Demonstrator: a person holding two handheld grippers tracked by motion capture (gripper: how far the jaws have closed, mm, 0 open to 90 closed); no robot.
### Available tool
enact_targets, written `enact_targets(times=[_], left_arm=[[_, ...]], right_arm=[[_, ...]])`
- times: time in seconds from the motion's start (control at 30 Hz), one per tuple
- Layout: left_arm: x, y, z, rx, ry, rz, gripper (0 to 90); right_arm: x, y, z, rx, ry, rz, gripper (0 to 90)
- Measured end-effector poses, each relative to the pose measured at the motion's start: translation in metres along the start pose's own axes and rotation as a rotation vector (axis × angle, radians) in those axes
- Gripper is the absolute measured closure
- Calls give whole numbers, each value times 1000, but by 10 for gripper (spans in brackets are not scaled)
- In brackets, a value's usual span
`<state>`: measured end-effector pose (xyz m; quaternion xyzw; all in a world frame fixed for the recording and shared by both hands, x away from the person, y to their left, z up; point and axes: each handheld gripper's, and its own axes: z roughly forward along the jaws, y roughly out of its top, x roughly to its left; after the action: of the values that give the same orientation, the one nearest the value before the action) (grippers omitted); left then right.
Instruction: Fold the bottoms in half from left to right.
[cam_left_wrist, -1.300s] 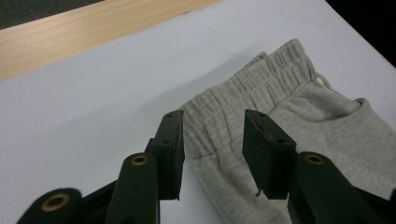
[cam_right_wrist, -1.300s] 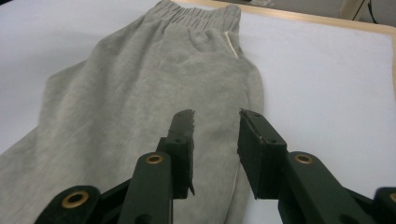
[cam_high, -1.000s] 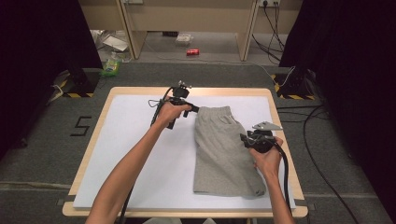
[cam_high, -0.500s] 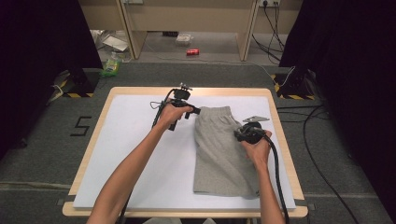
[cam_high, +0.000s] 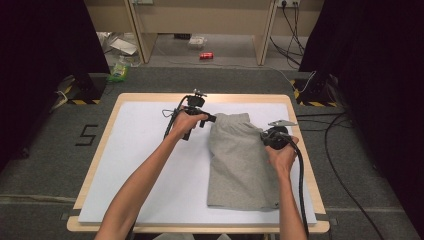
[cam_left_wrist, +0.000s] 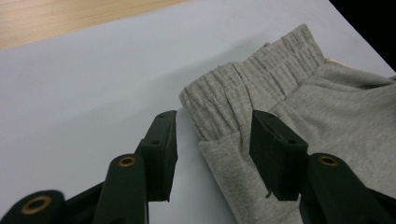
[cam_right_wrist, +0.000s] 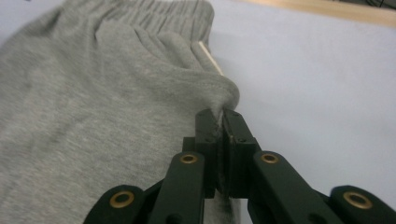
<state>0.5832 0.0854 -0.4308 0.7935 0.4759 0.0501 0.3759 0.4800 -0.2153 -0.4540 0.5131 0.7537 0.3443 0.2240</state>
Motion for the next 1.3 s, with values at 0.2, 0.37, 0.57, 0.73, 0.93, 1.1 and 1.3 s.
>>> enact_targets(times=[0.2,0.37,0.57,0.73,0.93,1.1,1.3], left_arm=[[-5,0,4,1,-7,2,505],[-6,0,7,11,-3,5,495],[-6,-1,10,11,12,-6,479],[-6,-3,18,26,15,-14,475],[-9,-8,31,46,35,-9,480],[-9,-10,37,57,53,-9,484],[-12,-12,44,65,79,18,501]], right_arm=[[0,-4,7,56,-71,12,642],[7,2,-19,-28,-51,2,592],[31,-6,-41,-67,22,-44,567],[54,-17,-53,-80,83,-77,565],[78,-28,-67,-81,147,-117,563],[98,-39,-78,-79,201,-138,557],[126,-63,-82,-54,274,-192,552]])
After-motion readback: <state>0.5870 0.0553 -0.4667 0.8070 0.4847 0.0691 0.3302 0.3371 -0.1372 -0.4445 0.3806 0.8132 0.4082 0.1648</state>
